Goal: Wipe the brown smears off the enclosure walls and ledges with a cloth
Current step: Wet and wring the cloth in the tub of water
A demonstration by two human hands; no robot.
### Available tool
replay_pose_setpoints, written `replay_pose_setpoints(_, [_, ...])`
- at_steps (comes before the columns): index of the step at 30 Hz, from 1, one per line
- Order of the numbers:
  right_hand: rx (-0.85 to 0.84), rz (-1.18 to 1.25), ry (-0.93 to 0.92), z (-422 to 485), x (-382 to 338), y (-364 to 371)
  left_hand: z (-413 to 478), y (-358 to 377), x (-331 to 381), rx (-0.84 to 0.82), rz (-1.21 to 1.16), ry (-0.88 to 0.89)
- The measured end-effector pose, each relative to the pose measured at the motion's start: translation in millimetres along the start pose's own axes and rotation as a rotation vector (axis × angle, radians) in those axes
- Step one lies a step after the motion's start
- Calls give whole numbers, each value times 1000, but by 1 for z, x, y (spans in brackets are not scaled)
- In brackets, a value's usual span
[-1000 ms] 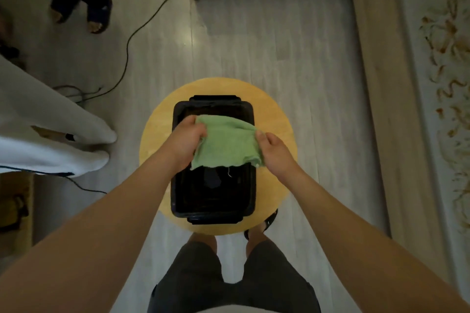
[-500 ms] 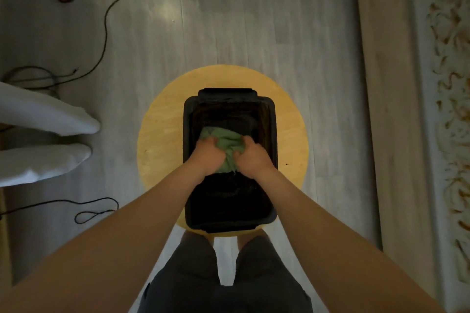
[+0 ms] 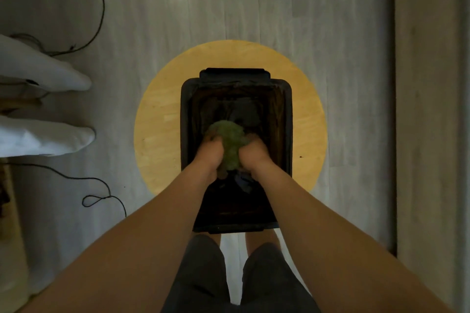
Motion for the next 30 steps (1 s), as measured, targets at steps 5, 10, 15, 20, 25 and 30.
replay_pose_setpoints(5, [-141, 336, -82, -50, -14, 4, -9, 8, -1, 24, -161, -31])
replay_pose_setpoints(10, [91, 177, -245, -58, -20, -5, -14, 20, 2, 14, -99, -35])
replay_pose_setpoints(15, [284, -45, -288, -35, -21, -12, -31, 21, 21, -20, -15, 146])
replay_pose_setpoints(20, [464, 38, -249, -23, -24, -15, -30, 6, 29, 29, 68, 256])
replay_pose_setpoints(25, [472, -129, -69, -22, -9, -3, -26, 2, 12, 40, -67, 154])
replay_pose_setpoints(30, [171, -170, -15, -6, -1, 5, -22, 11, 6, -41, -192, 43])
Point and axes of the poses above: each hand's wrist, its own z-axis towards the middle knuckle, its own y-axis out of the palm, x = y × z, the point moved 8 cm from there along z, towards the middle knuckle, and after that the axes turned 14 degrees about -z, right-handed, at the moved point
